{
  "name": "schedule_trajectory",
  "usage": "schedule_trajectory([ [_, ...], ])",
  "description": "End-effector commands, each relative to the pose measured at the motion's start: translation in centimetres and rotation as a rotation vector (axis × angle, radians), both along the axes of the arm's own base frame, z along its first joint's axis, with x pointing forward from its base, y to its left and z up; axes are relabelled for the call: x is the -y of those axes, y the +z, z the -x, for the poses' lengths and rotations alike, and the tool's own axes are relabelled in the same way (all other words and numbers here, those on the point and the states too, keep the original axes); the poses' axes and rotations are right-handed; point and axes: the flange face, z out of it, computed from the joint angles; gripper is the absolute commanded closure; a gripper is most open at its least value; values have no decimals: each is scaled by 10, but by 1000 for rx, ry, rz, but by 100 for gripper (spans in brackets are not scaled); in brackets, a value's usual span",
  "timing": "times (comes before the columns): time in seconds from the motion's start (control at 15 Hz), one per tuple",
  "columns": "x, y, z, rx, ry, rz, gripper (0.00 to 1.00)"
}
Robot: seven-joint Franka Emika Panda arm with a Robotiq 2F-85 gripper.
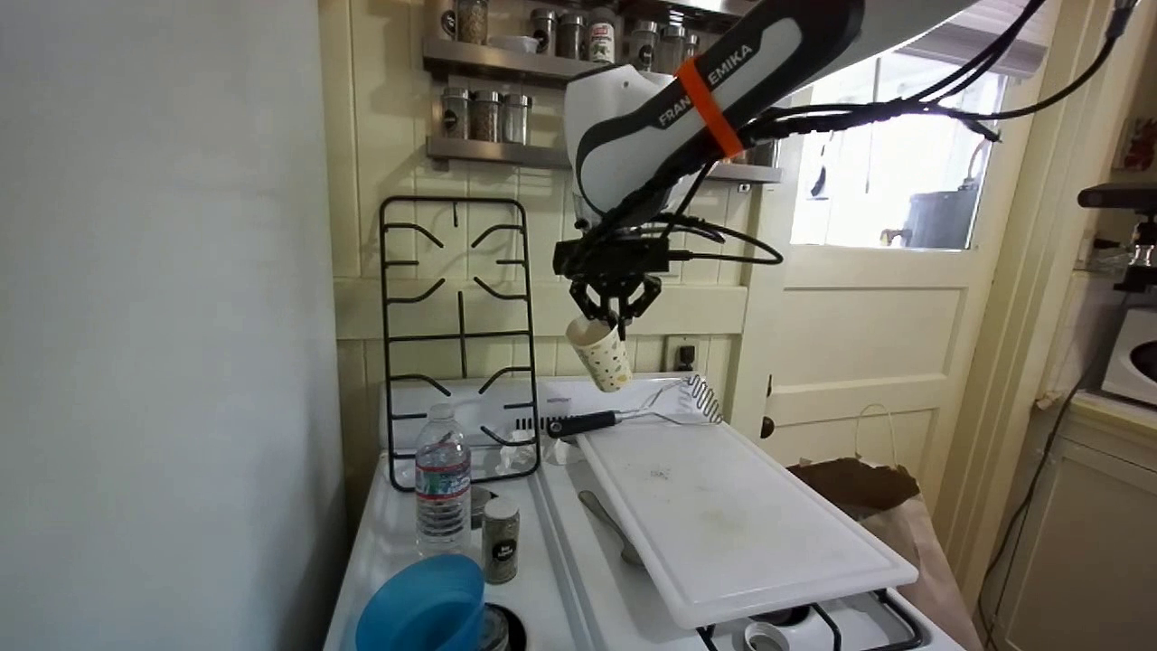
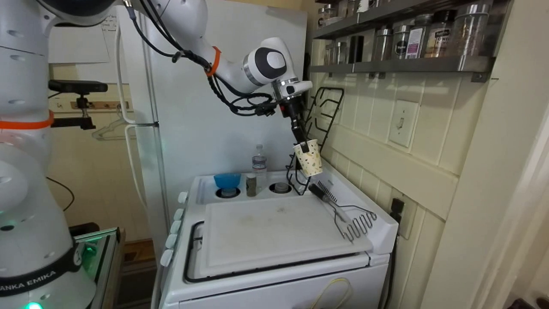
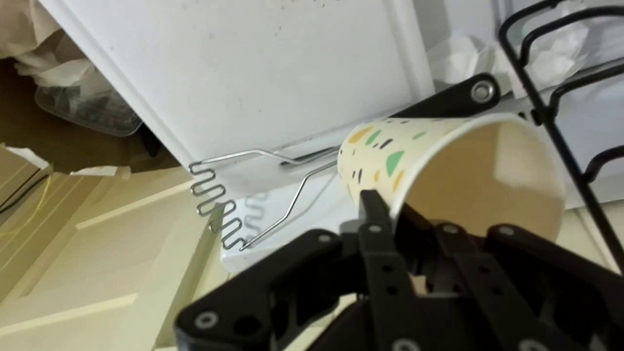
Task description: Put the coffee cup on the left side of the stovetop.
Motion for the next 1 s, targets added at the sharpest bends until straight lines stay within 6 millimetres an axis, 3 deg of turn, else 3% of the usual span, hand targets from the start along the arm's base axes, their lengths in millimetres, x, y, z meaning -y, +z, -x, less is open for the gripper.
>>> schedule_trajectory([
  [0.0,-5,-11,33,18,46,-162,98],
  [0.2,-10,-20,46,6,84,-252,98],
  [0.27,-12,-18,29,5,68,-201,93],
  [0.53,-10,-21,37,-6,74,-227,93],
  [0.6,-15,-21,33,-10,105,-231,98],
  [0.93,-41,-28,19,-43,277,-222,98],
])
